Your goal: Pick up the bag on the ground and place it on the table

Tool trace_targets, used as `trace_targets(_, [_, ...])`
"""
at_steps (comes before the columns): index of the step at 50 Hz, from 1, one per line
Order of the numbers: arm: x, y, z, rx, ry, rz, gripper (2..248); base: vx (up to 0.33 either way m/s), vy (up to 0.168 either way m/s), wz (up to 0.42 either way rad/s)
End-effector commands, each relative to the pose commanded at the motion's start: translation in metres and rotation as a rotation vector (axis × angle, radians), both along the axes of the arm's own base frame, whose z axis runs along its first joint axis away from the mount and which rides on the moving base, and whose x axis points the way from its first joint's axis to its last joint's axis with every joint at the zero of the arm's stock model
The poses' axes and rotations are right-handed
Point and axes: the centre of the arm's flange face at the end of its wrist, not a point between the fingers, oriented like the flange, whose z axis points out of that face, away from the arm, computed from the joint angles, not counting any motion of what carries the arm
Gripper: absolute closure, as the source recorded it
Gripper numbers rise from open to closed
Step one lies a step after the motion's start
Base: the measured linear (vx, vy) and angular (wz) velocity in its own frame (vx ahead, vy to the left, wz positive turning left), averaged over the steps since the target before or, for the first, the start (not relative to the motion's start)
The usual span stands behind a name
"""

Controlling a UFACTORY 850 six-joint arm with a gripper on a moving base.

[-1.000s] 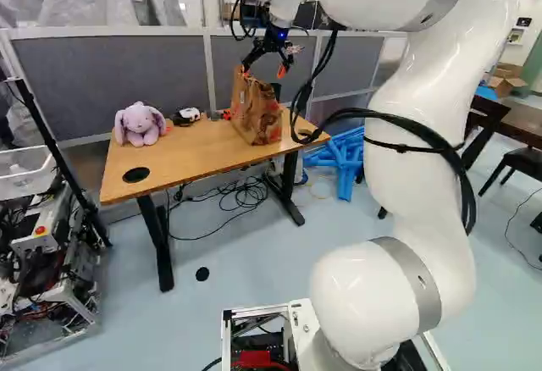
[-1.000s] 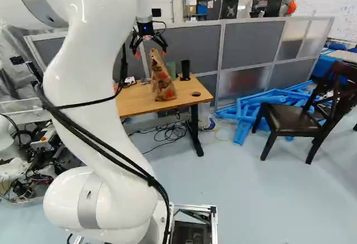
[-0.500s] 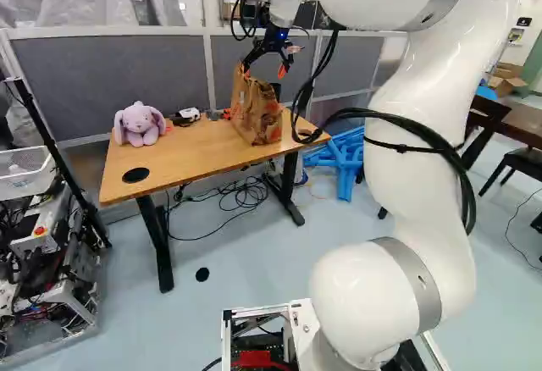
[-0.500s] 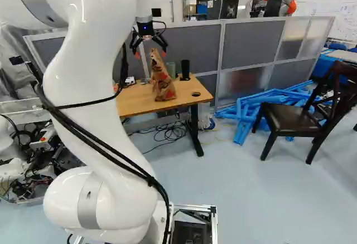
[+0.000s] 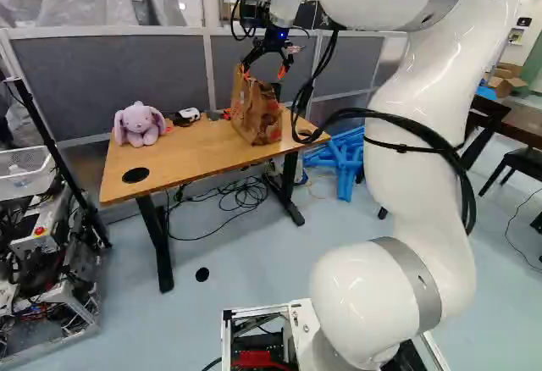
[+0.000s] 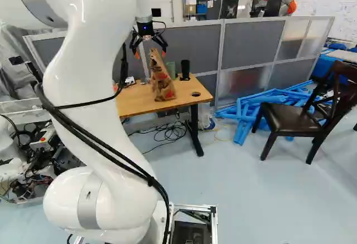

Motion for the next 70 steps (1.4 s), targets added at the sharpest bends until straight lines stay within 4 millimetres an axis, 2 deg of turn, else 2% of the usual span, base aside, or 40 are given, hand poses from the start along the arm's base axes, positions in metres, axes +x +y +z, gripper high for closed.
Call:
trace_targets(36, [-0.004,-0.003,-0.009,-0.001,-0.021,-0.015,3,0.0,0.0,0.0])
trace_targets(70, [-0.021,-0.014,-0.043,-0.003,-0.099,-0.066,3,0.0,0.0,0.0])
